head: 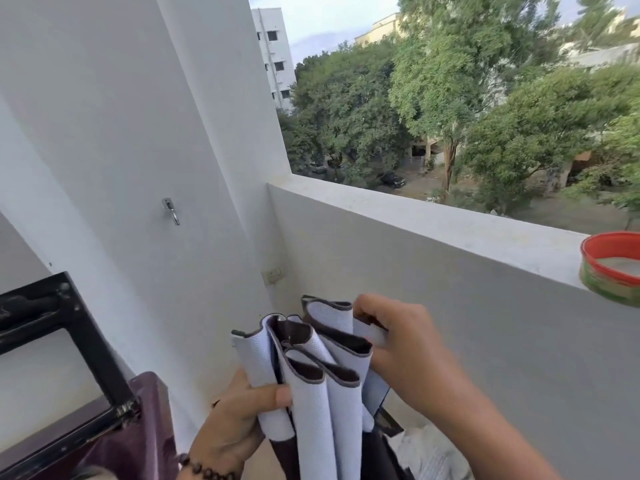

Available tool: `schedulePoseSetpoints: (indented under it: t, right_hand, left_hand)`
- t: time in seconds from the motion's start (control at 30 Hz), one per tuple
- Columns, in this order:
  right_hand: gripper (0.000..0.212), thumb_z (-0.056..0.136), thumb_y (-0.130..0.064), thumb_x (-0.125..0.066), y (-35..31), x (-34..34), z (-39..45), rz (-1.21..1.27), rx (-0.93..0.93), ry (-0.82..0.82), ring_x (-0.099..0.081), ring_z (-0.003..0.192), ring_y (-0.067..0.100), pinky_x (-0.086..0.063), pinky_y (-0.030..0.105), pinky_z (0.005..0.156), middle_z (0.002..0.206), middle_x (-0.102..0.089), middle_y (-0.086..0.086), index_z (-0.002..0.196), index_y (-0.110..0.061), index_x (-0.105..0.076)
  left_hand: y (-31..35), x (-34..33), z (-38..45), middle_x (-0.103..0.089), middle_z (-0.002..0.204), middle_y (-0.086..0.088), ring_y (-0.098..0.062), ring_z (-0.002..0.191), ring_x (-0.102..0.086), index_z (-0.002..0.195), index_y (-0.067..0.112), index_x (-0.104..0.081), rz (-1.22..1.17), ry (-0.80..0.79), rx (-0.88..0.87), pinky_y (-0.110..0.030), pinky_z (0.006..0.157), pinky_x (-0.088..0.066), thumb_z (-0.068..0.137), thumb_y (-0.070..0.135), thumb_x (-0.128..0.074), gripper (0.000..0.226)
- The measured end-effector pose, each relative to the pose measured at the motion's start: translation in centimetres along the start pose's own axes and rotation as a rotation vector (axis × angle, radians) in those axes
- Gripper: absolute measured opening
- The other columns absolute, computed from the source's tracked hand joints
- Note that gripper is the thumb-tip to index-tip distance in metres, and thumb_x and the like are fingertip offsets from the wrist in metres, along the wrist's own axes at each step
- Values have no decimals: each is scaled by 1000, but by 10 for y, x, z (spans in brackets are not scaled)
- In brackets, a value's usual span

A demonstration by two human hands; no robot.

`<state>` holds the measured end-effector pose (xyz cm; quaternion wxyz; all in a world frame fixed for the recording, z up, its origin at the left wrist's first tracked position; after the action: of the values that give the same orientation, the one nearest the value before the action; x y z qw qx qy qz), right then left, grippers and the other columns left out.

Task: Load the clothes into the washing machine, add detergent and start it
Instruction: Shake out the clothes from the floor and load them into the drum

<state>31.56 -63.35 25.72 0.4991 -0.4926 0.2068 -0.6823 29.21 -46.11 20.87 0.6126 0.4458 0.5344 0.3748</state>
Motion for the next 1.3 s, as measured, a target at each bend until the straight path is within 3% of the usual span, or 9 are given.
schedulePoseSetpoints:
  t: [0.1,0.27,0.43,0.57,0.73,0.83,0.97,1.13,1.3]
  right_hand:
    - [12,84,-14,-69,3,0,-1,139,-11,-30,-54,63,6,-44,29,59,70,-66,-4,76,-22,-64]
    - [21,99,-26,-54,13,-7,-4,433,-86,-210,-70,95,19,-52,43,85,95,-75,2,96,-20,-74]
    - [62,84,-60,-62,25,-11,-11,673,-100,-394,-59,121,22,-43,35,104,128,-64,6,124,-13,-64]
    - [79,79,-17,-79,23,-20,-22,671,-39,-542,-47,134,12,-39,36,109,143,-52,-8,146,-27,-38]
    - [47,90,-9,-66,41,-30,-19,653,-96,-268,-66,102,10,-51,24,82,111,-70,-6,131,-26,-51]
    - [35,88,-17,-61,51,-19,-13,545,-58,-56,-67,97,12,-52,29,82,105,-71,-5,121,-29,-58]
    - [56,89,-33,-52,37,-22,-14,262,35,46,-60,107,-7,-45,8,83,120,-64,-23,142,-40,-38]
    - [67,96,-23,-47,23,-33,-12,145,63,-21,-44,131,-4,-46,26,103,149,-41,-21,153,-37,-16]
    - [65,94,-24,-46,19,-36,-14,198,27,-88,-51,115,-13,-42,6,87,136,-50,-23,153,-21,-21]
  left_hand:
    - [-6,4,9,-72,82,-21,-29,70,-72,79,7,-78,-53,-33,-34,-35,57,-58,16,19,-97,67]
    - [-4,-5,16,-74,83,-17,-27,73,-73,80,9,-79,44,-32,-45,-33,60,-58,24,21,-97,60]
    - [-1,-5,21,-74,90,-17,-28,81,-72,86,11,-78,75,21,-88,-35,67,-59,24,33,-99,69]
    - [-4,-6,25,-74,86,-12,-23,77,-72,83,14,-79,13,91,-135,-32,63,-58,25,33,-99,64]
    - [-1,-24,22,-73,99,-11,-24,91,-71,98,25,-76,40,51,-170,-34,73,-59,51,21,-84,48]
    - [-1,-30,24,-67,121,-8,-21,109,-67,134,26,-52,200,112,-222,-33,84,-57,59,30,-81,81]
    - [-8,-47,29,-51,143,3,-14,130,-53,152,29,-12,484,83,-259,-45,106,-45,57,59,-86,124]
    - [-3,-40,36,-29,158,10,-12,146,-27,147,53,-5,565,214,-296,-49,114,-34,51,63,-88,127]
    - [2,-39,33,-62,125,8,2,106,-64,130,37,-28,455,372,-352,-25,88,-53,55,47,-90,98]
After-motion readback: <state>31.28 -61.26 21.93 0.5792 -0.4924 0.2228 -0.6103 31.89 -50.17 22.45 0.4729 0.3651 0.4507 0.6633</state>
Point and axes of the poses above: each hand's wrist, its own z-axis towards the middle knuckle, its own x-axis out of the back of the hand, y = z × x, the point moved 7 cm from there along z, towards the middle knuckle
